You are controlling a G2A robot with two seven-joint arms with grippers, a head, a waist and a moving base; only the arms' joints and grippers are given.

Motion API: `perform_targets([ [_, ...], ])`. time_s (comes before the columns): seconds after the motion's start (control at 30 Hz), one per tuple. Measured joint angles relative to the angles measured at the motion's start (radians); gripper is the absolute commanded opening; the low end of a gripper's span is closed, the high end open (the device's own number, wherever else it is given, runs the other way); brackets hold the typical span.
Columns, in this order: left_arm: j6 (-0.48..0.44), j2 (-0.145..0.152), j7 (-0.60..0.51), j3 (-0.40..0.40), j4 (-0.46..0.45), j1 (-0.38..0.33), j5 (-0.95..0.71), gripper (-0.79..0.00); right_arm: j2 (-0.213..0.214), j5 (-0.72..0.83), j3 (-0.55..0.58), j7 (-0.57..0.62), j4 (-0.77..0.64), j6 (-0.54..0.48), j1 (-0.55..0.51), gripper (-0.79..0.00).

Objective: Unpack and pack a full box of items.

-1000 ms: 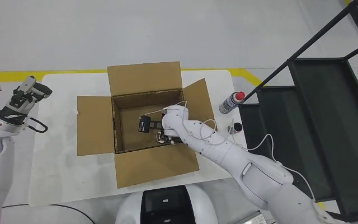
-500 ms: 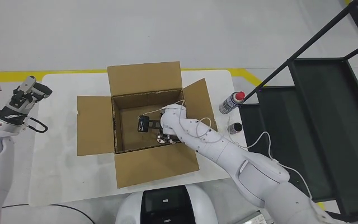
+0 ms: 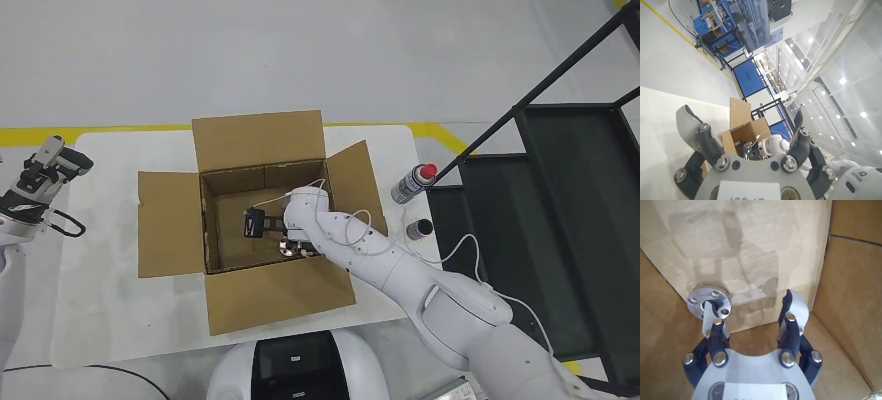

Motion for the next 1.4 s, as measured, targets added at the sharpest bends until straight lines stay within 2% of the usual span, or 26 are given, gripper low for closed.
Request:
perform_targets([
  [0.23,0.0,0.0,0.0,0.0,0.0,0.0,0.0,0.0,0.019,-0.04,0.034,0.037,-0.071,0.015,-0.024,-0.785],
  [0.57,0.0,0.0,0.0,0.0,0.0,0.0,0.0,0.0,0.073,-0.113,0.118,0.11,-0.284,0.009,-0.13,-0.785],
  [0.6,0.0,0.0,0.0,0.0,0.0,0.0,0.0,0.0,0.078,-0.118,0.126,0.115,-0.301,0.005,-0.14,-0.72],
  [0.63,0.0,0.0,0.0,0.0,0.0,0.0,0.0,0.0,0.082,-0.123,0.134,0.12,-0.319,0.003,-0.149,-0.397],
  [0.67,0.0,0.0,0.0,0.0,0.0,0.0,0.0,0.0,0.087,-0.128,0.144,0.125,-0.341,-0.001,-0.161,0.0],
  [0.83,0.0,0.0,0.0,0.0,0.0,0.0,0.0,0.0,0.105,-0.11,0.191,0.139,-0.415,-0.039,-0.198,0.0],
  [1.03,0.0,0.0,0.0,0.0,0.0,0.0,0.0,0.0,0.11,0.002,0.239,0.204,-0.449,-0.12,-0.191,0.0],
  [1.2,0.0,0.0,0.0,0.0,0.0,0.0,0.0,0.0,0.092,0.17,0.262,0.275,-0.365,-0.056,-0.15,0.0],
  [1.4,0.0,0.0,0.0,0.0,0.0,0.0,0.0,0.0,0.067,0.325,0.269,0.228,-0.271,0.053,-0.108,0.0],
])
